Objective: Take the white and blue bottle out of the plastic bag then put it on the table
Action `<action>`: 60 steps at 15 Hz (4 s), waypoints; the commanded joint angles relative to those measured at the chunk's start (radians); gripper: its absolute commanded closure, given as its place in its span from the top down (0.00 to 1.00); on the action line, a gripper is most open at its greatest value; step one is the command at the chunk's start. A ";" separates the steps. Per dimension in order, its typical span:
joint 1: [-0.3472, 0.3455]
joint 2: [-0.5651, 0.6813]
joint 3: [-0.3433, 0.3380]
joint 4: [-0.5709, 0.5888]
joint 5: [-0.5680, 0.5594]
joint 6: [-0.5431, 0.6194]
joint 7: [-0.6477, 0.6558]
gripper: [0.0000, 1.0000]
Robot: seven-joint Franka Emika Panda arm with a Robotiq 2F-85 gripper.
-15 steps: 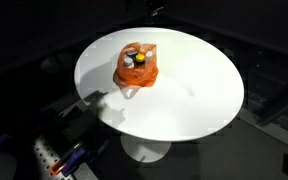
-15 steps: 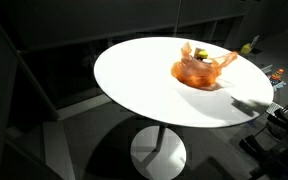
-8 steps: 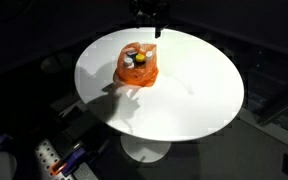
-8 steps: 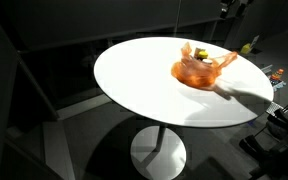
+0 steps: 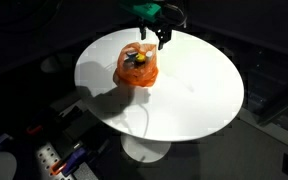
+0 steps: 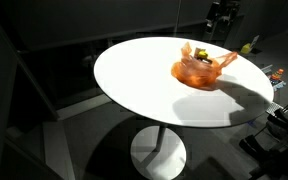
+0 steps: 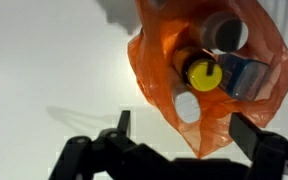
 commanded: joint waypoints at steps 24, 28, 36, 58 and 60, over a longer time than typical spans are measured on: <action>-0.007 0.198 0.038 0.130 -0.016 0.008 0.007 1.00; 0.005 0.210 0.031 0.142 -0.041 0.018 0.023 0.76; 0.011 0.211 0.031 0.146 -0.065 0.047 0.036 0.12; -0.045 -0.083 0.007 0.012 -0.018 0.096 0.043 0.11; -0.061 -0.083 -0.009 0.006 -0.013 0.097 0.043 0.11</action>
